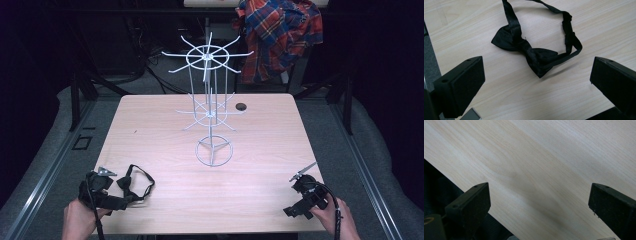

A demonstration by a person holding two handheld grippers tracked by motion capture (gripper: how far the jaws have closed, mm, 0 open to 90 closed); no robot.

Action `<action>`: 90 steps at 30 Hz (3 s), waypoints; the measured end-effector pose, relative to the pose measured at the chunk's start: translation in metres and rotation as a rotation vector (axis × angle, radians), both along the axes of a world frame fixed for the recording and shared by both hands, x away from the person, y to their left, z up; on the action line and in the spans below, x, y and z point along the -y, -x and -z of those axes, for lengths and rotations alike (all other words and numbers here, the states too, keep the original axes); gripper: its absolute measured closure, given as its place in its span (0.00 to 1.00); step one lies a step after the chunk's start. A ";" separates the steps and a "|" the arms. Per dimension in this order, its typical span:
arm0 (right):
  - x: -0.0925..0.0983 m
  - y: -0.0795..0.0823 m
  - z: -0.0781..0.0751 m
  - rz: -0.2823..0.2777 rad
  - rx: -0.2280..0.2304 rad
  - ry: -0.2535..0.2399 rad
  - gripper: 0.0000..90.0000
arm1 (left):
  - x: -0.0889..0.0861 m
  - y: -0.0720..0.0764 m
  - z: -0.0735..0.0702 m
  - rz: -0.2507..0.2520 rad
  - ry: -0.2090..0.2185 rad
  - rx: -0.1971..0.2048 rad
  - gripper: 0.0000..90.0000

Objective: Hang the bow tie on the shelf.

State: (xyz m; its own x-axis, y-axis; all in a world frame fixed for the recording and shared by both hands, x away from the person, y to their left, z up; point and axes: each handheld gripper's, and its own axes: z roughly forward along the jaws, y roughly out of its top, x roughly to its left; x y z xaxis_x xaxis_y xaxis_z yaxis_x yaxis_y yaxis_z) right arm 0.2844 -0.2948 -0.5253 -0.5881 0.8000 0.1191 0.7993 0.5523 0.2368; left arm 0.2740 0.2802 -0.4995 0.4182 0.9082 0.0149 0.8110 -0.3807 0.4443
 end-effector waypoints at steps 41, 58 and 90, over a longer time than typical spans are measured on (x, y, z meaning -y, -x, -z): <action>-0.001 -0.001 0.001 -0.018 -0.025 0.006 0.04 | 0.022 -0.010 0.006 0.078 -0.006 0.016 0.00; -0.003 -0.001 0.004 -0.009 -0.034 0.001 0.04 | 0.048 -0.024 0.021 0.136 -0.096 -0.034 0.00; -0.004 0.000 0.006 -0.001 -0.028 0.000 0.05 | 0.066 -0.034 0.041 0.245 -0.188 -0.147 0.71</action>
